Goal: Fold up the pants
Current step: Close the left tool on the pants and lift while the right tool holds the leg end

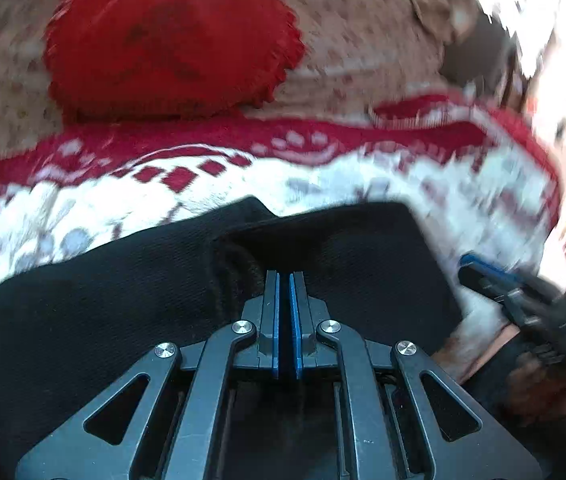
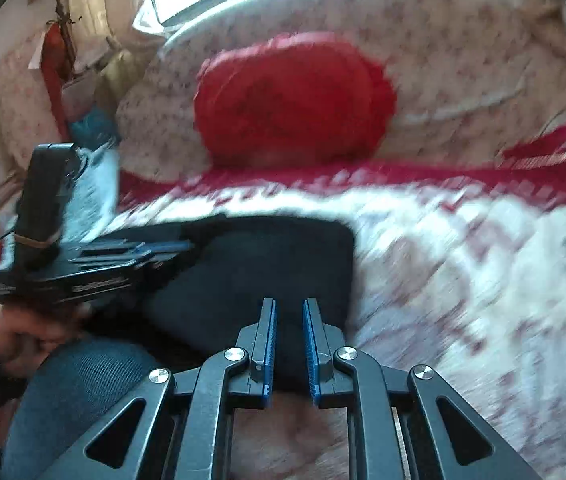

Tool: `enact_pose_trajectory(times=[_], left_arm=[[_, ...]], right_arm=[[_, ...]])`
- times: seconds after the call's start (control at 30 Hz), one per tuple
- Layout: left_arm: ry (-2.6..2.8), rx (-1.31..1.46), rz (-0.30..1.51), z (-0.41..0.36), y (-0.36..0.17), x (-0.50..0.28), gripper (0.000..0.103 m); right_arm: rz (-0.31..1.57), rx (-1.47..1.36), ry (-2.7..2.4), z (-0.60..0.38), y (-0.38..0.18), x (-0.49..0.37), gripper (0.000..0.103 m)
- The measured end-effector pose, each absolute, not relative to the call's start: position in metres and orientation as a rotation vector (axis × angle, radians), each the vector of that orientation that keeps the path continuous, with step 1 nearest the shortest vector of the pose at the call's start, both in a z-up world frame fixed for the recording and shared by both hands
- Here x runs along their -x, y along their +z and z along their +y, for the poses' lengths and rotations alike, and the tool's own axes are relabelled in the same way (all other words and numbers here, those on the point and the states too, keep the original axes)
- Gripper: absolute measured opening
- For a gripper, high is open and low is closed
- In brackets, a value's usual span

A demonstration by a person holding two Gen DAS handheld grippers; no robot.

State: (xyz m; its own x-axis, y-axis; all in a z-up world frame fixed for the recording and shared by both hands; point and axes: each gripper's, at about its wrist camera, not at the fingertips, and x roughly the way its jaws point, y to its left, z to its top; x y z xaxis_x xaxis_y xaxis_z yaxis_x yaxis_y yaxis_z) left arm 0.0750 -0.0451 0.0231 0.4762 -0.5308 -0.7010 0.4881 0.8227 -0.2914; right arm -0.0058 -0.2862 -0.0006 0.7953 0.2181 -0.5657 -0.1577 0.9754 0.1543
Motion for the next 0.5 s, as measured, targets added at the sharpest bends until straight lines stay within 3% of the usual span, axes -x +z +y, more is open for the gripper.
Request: enact_pose_trajectory(times=[0.03,0.07,0.1,0.17,0.33,0.5], left_arm=[[-0.616,0.107,0.851,-0.032,0.031,-0.072,0.010],[-0.604,0.161,0.822,-0.017,0.037,-0.067,0.019],[-0.586,0.237,0.792,0.007,0.044,-0.058,0.037],[-0.539,0.336,0.767,0.047,0.047,-0.038,0.053],[-0.394,0.563,0.761,0.139,0.023,0.011,0.053],[-0.256,0.902,0.791,0.201,-0.030,0.035,0.055]], right_arm=[[0.608,-0.106,0.180,-0.289,0.001,0.007,0.012],[0.604,-0.110,0.144,-0.293,0.002,0.007,0.012],[0.608,-0.105,0.109,-0.296,0.000,0.008,0.012],[0.651,-0.112,0.018,-0.307,-0.008,0.002,0.012],[0.760,-0.297,0.000,-0.334,-0.030,-0.007,0.012],[0.755,-0.379,0.005,-0.343,-0.036,-0.008,0.012]])
